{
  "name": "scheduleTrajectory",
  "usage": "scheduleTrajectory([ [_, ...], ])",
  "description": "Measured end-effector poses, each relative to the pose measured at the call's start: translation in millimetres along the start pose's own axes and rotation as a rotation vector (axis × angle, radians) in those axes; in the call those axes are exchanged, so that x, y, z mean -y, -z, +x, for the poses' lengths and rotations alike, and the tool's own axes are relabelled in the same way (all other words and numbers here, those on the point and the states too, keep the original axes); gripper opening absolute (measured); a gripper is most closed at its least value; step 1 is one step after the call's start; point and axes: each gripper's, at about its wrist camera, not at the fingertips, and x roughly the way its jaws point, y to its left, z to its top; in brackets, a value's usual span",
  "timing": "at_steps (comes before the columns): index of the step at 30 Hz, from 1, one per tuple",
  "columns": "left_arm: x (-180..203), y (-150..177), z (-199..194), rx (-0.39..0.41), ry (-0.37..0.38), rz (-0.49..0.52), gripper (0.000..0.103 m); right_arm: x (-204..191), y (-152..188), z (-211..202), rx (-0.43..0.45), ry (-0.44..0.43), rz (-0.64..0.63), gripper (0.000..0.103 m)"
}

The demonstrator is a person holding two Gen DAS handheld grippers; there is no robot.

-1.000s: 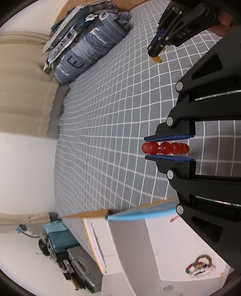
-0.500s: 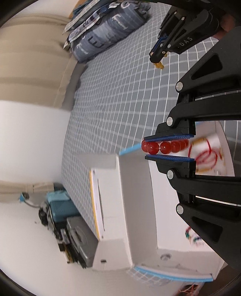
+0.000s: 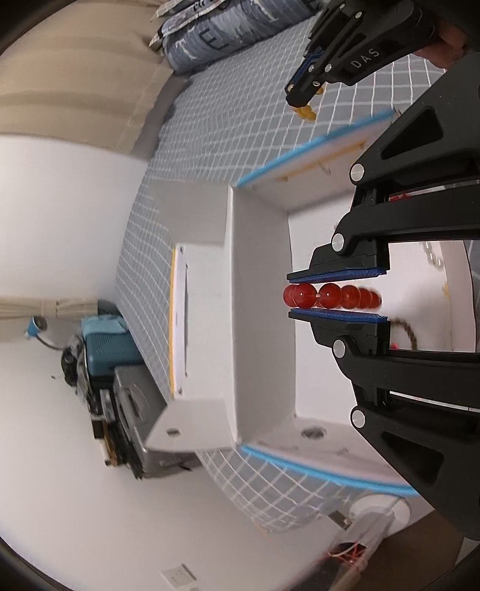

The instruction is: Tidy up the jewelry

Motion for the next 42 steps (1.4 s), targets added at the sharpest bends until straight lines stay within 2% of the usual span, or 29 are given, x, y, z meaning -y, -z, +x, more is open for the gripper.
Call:
scheduleTrajectory([
  [10,-46,16,20,-0.056,-0.054,-0.039,0.013,-59,11,34,-0.059,-0.042,-0.071,0.009],
  [24,-56,42,62,-0.184,-0.092,-0.025,0.013,-70,30,83,-0.233,-0.031,-0.073,0.009],
  [29,-57,44,65,-0.198,-0.097,-0.034,0.014,-69,33,88,-0.253,-0.035,-0.078,0.010],
  [34,-58,42,56,-0.178,-0.102,-0.037,0.016,-69,33,82,-0.250,-0.047,-0.076,0.010],
  [35,-58,42,53,-0.175,-0.104,-0.038,0.020,-69,33,79,-0.246,-0.049,-0.075,0.011],
  [36,-59,42,49,-0.168,-0.105,-0.042,0.024,-69,32,76,-0.240,-0.053,-0.074,0.017],
  [37,-60,42,46,-0.161,-0.107,-0.045,0.034,-68,32,70,-0.226,-0.053,-0.070,0.030],
  [40,-61,41,34,-0.138,-0.111,-0.046,0.045,-67,29,57,-0.189,-0.048,-0.070,0.043],
  [41,-61,41,31,-0.132,-0.116,-0.044,0.053,-66,29,51,-0.173,-0.056,-0.067,0.046],
  [42,-61,41,27,-0.125,-0.123,-0.042,0.055,-65,28,46,-0.160,-0.064,-0.064,0.055],
])
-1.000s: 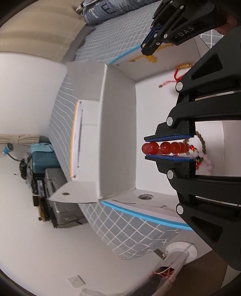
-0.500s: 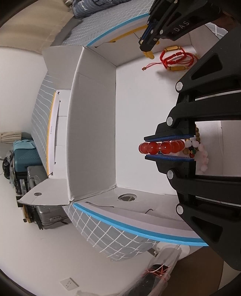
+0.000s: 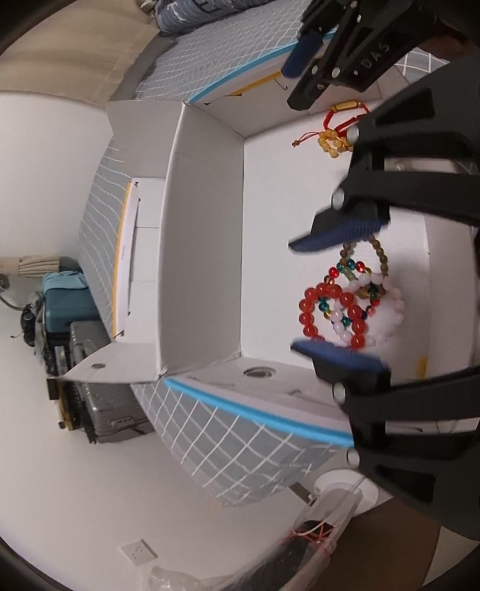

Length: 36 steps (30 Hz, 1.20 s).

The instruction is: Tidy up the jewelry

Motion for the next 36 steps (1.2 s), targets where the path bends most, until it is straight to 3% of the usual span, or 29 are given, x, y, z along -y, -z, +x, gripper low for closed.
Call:
scheduleTrajectory([
  [1,-1,1,-5,0.011,-0.004,0.002,0.057,1,1,-6,0.017,-0.005,0.004,0.064],
  [7,-7,17,-31,0.053,-0.016,-0.002,0.074,7,18,-40,0.095,-0.005,0.014,0.085],
  [12,-9,41,-47,0.090,-0.022,-0.004,0.088,8,43,-59,0.148,0.011,0.012,0.095],
  [15,-8,53,-52,0.099,-0.024,-0.004,0.097,7,60,-68,0.158,-0.003,-0.001,0.095],
  [23,-9,81,-65,0.097,-0.014,0.008,0.097,4,90,-78,0.145,-0.022,0.004,0.095],
  [36,-11,87,-71,0.102,-0.007,0.013,0.097,5,98,-80,0.146,-0.007,0.005,0.095],
])
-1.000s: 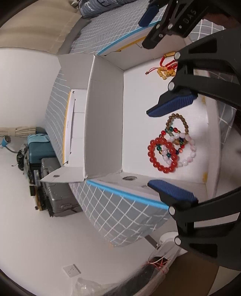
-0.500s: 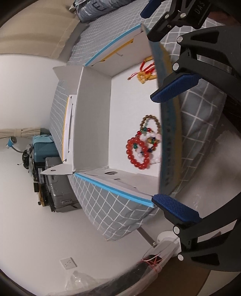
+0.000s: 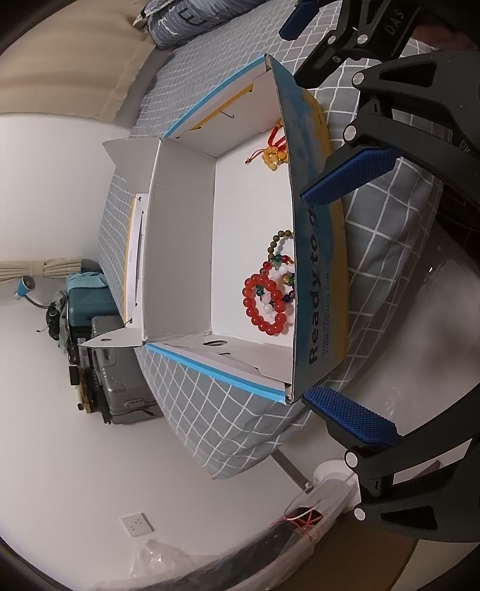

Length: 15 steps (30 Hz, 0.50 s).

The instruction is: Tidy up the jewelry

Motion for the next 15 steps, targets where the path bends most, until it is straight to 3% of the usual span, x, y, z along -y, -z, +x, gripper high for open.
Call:
scheduleTrajectory([
  [15,1.4,-3.2,3.7,-0.016,0.022,-0.001,0.097,4.3,-5.2,-1.0,0.002,0.014,0.003,0.095],
])
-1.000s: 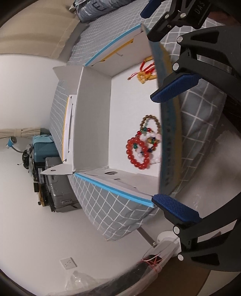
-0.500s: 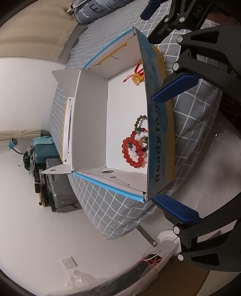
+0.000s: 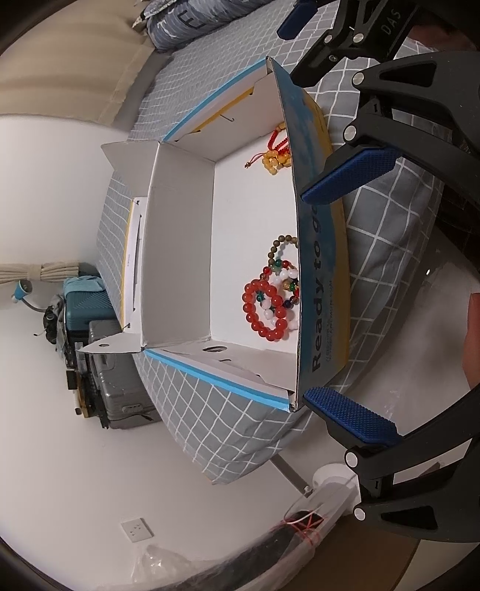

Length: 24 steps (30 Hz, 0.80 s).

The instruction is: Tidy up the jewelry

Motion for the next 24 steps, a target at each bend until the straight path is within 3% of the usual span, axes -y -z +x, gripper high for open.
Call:
scheduleTrajectory([
  [24,5.4,0.5,-2.5,0.022,0.007,0.009,0.097,1.5,2.3,4.7,-0.017,0.011,-0.006,0.095],
])
